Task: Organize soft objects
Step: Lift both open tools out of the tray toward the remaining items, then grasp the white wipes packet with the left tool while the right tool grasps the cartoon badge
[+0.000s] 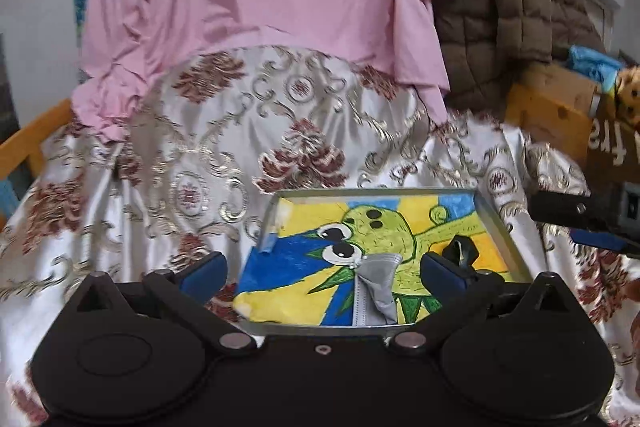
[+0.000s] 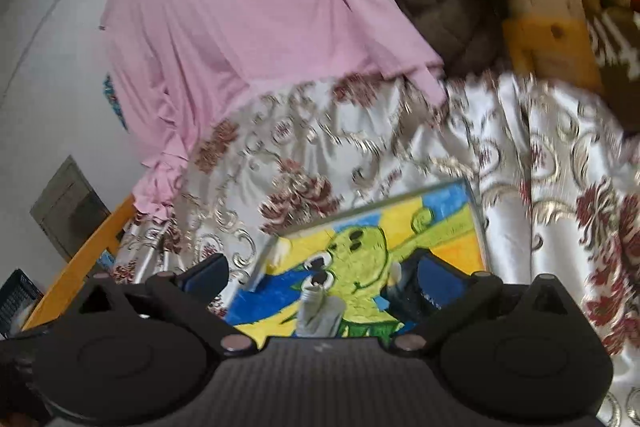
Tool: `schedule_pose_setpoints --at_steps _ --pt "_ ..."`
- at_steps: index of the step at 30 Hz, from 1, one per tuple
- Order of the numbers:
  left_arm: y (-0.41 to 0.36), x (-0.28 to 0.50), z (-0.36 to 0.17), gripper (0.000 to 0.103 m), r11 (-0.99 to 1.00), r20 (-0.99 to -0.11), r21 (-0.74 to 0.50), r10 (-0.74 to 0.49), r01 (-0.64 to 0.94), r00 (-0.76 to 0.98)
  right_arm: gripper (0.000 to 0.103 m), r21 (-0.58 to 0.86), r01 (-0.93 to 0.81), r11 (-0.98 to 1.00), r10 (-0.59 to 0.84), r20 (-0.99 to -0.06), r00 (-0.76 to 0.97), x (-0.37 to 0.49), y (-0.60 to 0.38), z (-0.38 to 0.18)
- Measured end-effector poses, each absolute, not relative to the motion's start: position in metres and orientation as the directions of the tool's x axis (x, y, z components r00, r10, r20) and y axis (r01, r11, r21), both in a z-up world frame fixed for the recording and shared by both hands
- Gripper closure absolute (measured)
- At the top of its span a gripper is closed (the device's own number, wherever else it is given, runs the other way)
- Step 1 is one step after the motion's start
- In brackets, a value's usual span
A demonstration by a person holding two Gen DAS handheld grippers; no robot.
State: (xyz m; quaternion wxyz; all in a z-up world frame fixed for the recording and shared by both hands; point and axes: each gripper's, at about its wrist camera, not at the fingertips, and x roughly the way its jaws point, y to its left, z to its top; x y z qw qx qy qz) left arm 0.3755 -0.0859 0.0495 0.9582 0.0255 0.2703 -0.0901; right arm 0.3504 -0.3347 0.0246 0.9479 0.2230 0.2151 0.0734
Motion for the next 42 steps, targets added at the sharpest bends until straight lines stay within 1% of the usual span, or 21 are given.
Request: schedule_pose_setpoints --at_steps 6,11,17,26,31,34,42 --pt "-0.06 0.317 0.07 0.001 0.987 -0.458 -0.032 -0.157 0.16 0.875 0.0 0.347 -0.099 0.933 0.202 -0.274 0.94 0.296 -0.306 0.04" --pt "-0.037 0.265 0.076 0.001 0.987 -0.429 -0.052 -0.161 0.154 0.889 0.0 0.286 -0.163 0.944 0.223 -0.192 0.956 0.244 -0.28 0.039" --pt "-0.005 0.206 0.074 0.001 0.986 -0.438 -0.067 -0.166 0.152 0.883 0.0 0.192 -0.208 0.959 0.242 -0.177 0.954 0.188 -0.245 0.032" --pt "0.034 0.136 0.076 0.001 0.988 -0.472 -0.036 -0.147 0.147 0.87 0.0 0.149 -0.247 0.958 0.275 -0.21 0.938 0.133 -0.211 0.023" --pt "0.052 0.111 0.079 0.001 0.991 -0.507 -0.002 -0.119 0.136 0.854 0.0 0.143 -0.287 0.947 0.316 -0.267 0.91 0.111 -0.195 0.014" --pt "0.064 0.1 0.082 0.001 0.993 -0.532 0.009 -0.093 0.116 0.841 0.0 0.145 -0.321 0.936 0.351 -0.319 0.88 0.102 -0.183 0.003" --pt "0.088 0.1 0.068 0.001 0.998 -0.642 0.003 -0.044 0.06 0.765 0.0 0.04 -0.442 0.896 0.413 -0.44 0.798 0.086 -0.136 -0.02"
